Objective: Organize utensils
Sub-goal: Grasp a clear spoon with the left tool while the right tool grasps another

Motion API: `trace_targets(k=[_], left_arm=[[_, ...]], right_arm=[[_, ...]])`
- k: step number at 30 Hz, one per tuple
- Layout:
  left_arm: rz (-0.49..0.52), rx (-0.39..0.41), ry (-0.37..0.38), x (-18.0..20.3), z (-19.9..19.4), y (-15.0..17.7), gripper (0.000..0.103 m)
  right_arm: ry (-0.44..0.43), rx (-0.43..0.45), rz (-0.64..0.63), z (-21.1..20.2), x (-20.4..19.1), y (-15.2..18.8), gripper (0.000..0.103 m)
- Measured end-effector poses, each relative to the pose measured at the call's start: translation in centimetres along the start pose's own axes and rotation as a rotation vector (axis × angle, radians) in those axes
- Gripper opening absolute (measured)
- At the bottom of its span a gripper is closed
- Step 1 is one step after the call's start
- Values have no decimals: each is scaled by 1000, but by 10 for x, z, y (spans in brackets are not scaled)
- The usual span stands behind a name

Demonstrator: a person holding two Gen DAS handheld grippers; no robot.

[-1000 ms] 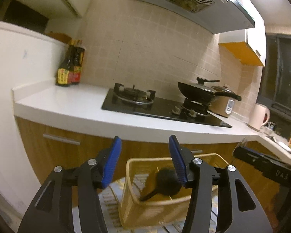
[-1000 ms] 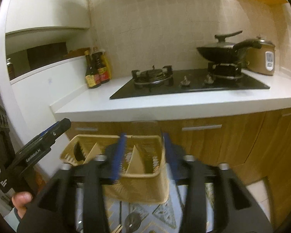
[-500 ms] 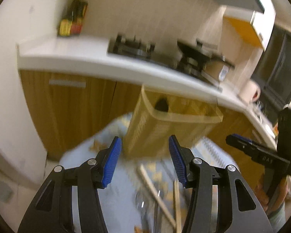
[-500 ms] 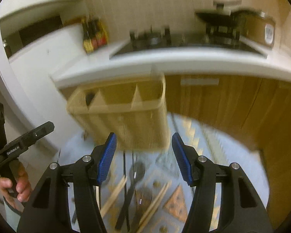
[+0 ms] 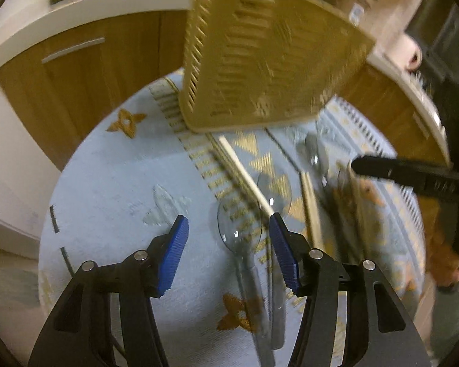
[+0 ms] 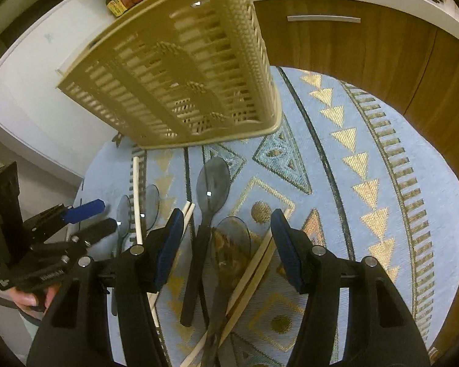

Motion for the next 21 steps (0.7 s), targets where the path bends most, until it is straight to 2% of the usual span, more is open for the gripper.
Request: trace_targets(k=[7, 11, 15, 19, 20, 21], left_arm=[[108, -28, -86, 12, 11, 10, 53], [107, -26, -104, 11, 13, 8, 49], [98, -23, -102, 13, 15, -1, 49], [117, -14, -137, 20, 18, -8, 49], [121, -10, -147, 23, 18, -8, 47], [125, -5, -161, 24, 19, -9, 40]], right_arm=[[0, -20, -3, 3, -2, -2, 55], [0, -26, 6, 7, 1, -1, 55], [-1, -31, 1, 9, -2, -2, 55], [-2, -41, -8, 11, -7, -4, 55], [-1, -45, -13, 13, -9, -5, 55], [-1, -50, -18, 16, -12, -6, 55]])
Point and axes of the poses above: each gripper's, at about its wrist camera, not at the fingertips, and z roughly the way its jaws point, x to its right, y to its underside, the point moved 9 cm from there along z, roughly the way its jaws point, and after that the axes turned 12 degrees about -y, right-handed, at the moved point
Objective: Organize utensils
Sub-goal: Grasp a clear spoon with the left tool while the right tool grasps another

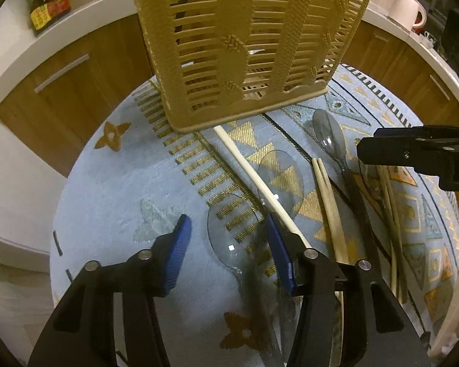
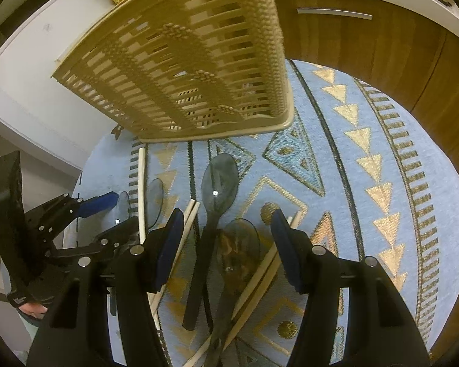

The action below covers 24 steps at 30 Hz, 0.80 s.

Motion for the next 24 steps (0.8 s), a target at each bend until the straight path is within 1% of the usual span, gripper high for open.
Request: trace_targets(k=[1, 2, 6, 10, 14, 22, 24], left_arm=[[1, 6, -23, -2, 0, -1, 35], [-3, 5, -21, -2, 0, -2, 33], [-54, 13, 22, -8, -3, -5, 33], [-96, 35, 40, -17, -8, -5, 33], [-111, 50, 45, -24, -10, -3, 33], [-122, 74, 53, -28, -19, -3, 33], [-129, 78, 55, -25, -18, -4, 33]], right_arm=[[1, -4, -3, 1, -1, 0, 55], [4, -10, -6, 3, -2, 0, 55], [27, -32, -14, 13, -3, 3, 55], [48, -56, -12, 20, 0, 9, 55], [71, -81, -27, 23, -1, 16, 55], [174, -109, -83, 30, -9, 31, 43], [175, -114, -86, 33, -13, 35, 35]])
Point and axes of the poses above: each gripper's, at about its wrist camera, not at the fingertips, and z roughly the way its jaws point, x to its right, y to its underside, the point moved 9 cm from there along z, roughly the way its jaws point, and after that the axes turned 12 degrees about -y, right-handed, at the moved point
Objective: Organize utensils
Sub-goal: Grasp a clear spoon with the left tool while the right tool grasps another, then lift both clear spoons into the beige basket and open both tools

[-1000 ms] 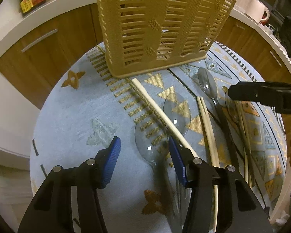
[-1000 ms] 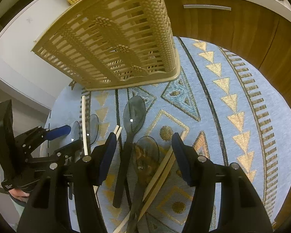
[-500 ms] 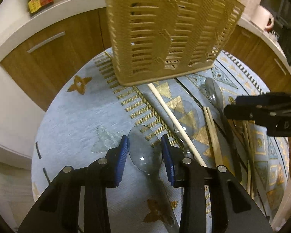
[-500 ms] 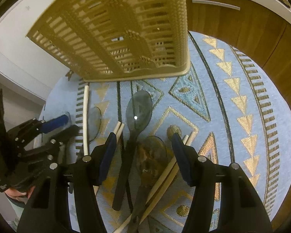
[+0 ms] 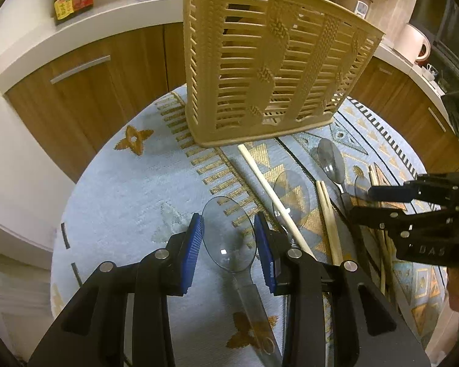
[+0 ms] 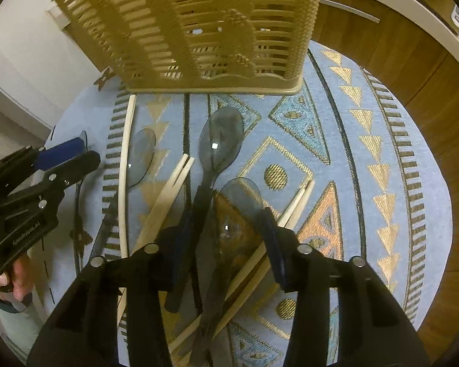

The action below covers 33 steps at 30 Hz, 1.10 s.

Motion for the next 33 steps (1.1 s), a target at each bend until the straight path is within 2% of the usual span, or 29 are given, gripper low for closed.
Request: trace_targets(k=[2, 7, 14, 19, 24, 30, 33], left_arm=[[-6, 6, 1, -4, -4, 2, 33], [-18, 37, 8, -6, -15, -3, 33], [-43, 109, 28, -7, -41, -12, 33], [-53, 188, 39, -6, -69, -22, 33], [-65, 268, 39, -8, -101, -35, 32], [-75, 384, 38, -12, -143, -59, 32], [-80, 440, 38, -13, -163, -76, 32]], right_arm=[[-8, -6, 0, 2, -4, 2, 30], [-31, 7, 8, -1, -7, 5, 30], [-129, 114, -24, -36, -20, 9, 30], [-208, 225, -76, -66, -37, 9, 30], [-292, 374, -90, -104, -46, 1, 30], [-347, 525, -127, -148, -57, -26, 30], [-343, 601, -147, -170, -63, -42, 30]])
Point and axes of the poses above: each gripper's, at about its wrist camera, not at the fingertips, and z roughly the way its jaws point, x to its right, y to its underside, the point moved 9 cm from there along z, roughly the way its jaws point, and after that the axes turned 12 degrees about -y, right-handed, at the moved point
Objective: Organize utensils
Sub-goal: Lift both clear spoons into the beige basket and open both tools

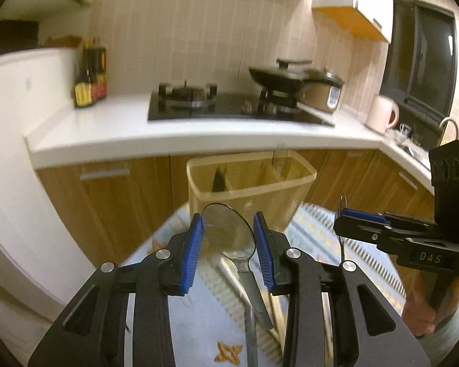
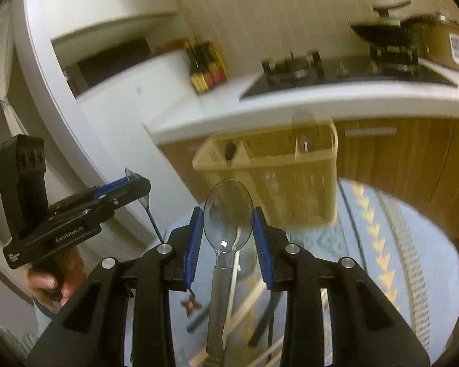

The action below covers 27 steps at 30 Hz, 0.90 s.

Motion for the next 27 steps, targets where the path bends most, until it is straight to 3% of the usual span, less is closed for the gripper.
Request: trace_targets(k=[5, 8, 14, 20, 27], left_arm=[[12, 99, -7, 6, -13, -48, 32], [2, 156, -3, 10, -16, -76, 32], [-10, 224, -9, 25, 3, -120, 32], [14, 225, -53, 39, 41, -132, 32], [13, 190, -73, 44, 84, -120, 32]], right_arm=[[56, 99, -61, -13, -5, -44, 30], [140, 173, -107, -20, 0, -76, 30], [221, 291, -127, -28, 19, -128, 30], [314, 389, -135, -28, 54, -160, 30], [382, 375, -163, 2, 86, -150, 30]])
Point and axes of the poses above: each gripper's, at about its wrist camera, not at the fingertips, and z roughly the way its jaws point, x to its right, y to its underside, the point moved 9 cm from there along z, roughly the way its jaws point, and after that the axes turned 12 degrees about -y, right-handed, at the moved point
